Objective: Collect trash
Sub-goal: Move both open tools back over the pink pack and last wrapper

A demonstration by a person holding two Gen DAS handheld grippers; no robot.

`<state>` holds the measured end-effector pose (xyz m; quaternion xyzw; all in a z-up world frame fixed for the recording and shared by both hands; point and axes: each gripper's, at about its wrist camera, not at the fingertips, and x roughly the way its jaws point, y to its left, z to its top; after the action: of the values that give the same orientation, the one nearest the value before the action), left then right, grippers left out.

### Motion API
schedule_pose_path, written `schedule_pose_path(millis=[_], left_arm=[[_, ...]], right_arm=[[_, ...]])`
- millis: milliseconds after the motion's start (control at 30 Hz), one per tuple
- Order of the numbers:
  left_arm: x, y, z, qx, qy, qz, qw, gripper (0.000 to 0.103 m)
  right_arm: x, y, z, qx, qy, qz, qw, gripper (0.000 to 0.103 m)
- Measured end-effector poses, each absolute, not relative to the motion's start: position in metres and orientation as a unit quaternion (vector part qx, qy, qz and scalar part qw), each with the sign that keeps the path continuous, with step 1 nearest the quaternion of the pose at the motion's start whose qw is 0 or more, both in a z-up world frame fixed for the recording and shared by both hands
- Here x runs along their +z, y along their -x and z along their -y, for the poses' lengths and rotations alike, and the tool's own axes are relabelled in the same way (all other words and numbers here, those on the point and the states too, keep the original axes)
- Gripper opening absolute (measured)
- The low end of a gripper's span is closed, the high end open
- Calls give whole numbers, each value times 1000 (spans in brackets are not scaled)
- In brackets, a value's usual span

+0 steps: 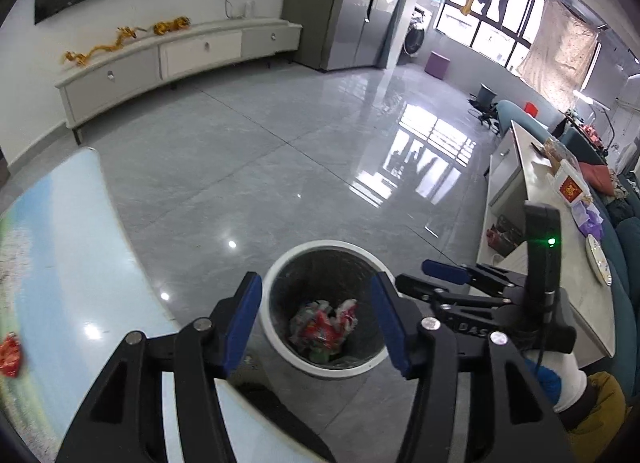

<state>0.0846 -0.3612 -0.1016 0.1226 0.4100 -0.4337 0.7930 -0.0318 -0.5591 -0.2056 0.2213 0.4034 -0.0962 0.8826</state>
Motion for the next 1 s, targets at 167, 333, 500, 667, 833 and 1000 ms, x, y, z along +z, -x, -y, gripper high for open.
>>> schedule_pose_path(millis=[167, 333, 500, 667, 833, 1000], left_arm=[[-75, -69, 312, -398, -127, -354, 836, 54], [-47, -54, 257, -352, -127, -310, 874, 54], [-26, -43, 200, -304, -122, -290, 899, 55], [-10, -33, 151, -250, -109, -267, 924, 63], [-3, -20, 110, -216, -96, -247, 940, 64], [1, -13, 76, -199, -73, -242, 947, 64]], right_arm=[[-171, 39, 535, -80, -203, -377, 900, 52], [-130, 46, 504, -61, -179, -341, 921, 56], [-93, 48, 468, -38, -146, -314, 937, 62], [-62, 48, 426, -5, -114, -291, 950, 63], [-41, 44, 387, 27, -88, -281, 955, 64], [-27, 40, 351, 48, -57, -279, 957, 65]])
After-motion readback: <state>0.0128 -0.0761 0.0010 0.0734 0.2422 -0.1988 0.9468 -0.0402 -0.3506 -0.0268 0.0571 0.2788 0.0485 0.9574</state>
